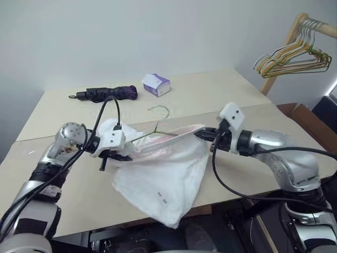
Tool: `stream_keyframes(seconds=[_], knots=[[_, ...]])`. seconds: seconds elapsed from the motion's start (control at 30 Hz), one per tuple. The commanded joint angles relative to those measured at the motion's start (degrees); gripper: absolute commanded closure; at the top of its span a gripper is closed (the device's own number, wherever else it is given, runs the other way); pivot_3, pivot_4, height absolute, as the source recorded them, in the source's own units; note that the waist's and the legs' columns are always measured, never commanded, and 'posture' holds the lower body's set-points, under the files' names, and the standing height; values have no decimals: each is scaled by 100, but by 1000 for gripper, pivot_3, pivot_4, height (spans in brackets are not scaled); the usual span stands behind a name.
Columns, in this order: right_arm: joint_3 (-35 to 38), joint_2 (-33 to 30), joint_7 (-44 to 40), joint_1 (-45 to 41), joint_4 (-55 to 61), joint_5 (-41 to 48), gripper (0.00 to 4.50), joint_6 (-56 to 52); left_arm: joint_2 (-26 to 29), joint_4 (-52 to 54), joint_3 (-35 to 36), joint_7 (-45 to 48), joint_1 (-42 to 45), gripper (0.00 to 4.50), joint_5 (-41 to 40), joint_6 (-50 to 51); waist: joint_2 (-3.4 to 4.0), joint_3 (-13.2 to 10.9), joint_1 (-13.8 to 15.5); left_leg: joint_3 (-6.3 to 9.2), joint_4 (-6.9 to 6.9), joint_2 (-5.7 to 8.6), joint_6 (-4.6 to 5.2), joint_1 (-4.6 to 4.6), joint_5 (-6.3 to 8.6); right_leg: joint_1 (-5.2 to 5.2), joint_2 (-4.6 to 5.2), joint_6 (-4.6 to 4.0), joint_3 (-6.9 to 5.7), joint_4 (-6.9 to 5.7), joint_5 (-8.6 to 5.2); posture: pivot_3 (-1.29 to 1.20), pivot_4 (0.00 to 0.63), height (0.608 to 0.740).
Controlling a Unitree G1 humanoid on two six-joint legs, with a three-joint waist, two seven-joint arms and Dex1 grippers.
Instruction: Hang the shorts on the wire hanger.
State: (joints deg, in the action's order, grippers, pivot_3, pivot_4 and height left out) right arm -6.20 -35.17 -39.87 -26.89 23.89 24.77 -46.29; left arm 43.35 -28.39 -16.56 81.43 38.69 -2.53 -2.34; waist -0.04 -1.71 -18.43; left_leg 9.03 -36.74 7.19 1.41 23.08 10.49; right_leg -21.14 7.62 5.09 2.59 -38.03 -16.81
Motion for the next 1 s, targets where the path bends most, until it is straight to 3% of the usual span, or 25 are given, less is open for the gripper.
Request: stream_keyframes(seconds=[0.03, 0.23, 0.37, 0.5, 0.57, 0.77, 1.0], knots=[[-180, 19, 78, -46, 129, -308, 3722, 346, -33, 39, 237, -110, 243, 4453, -58, 144, 0, 0, -34, -1, 0, 0, 0, 1, 0, 1, 0, 0, 1, -1, 0, -319, 0, 740], [-375, -178, 139, -126, 36, -669, 1699, 202, -69, 131, 293, -50, 328, 4453, -111, 126, 0, 0, -104, 0, 0, 0, 0, 1, 0, 1, 0, -1, 1, -2, 1, -321, 0, 740], [208, -536, -180, -139, 6, -383, 362, 197, -9, 177, 367, 96, 378, 4453, -170, 53, 0, 0, -106, 0, 0, 0, 0, 1, 0, 1, 0, -1, 0, -2, 1, -314, 0, 740], [1096, -912, -953, -342, -71, 567, 362, 156, 35, 132, 387, 266, 504, 4453, -135, -70, -1, -1, -102, 1, 0, 0, 0, 8, 0, 2, 0, -1, -4, 0, 0, -313, 0, 740], [1137, -1219, -1372, -633, -377, 688, 362, 176, 24, 63, 369, 309, 616, 4453, -95, -171, -1, -1, -107, -1, -1, 1, 0, 8, 0, 3, 1, -1, -4, 0, 0, -316, 0, 740], [-345, -1876, -3004, -2058, -1995, -158, 362, 680, -194, -105, 305, 444, 1047, 4453, -97, -367, -1, -1, -173, -9, 0, -3, 0, -3, 0, 9, 2, 42, -6, 2, -25, -332, 0, 740], [-1724, -1172, -3747, -3247, -3436, -1391, 362, 1438, -475, -230, 266, 546, 1303, 4453, -67, -517, -1, -1, -395, -10, -1, 3, 1, 11, 0, -2, 18, 10, -6, -4, -6, -342, 0, 740]])
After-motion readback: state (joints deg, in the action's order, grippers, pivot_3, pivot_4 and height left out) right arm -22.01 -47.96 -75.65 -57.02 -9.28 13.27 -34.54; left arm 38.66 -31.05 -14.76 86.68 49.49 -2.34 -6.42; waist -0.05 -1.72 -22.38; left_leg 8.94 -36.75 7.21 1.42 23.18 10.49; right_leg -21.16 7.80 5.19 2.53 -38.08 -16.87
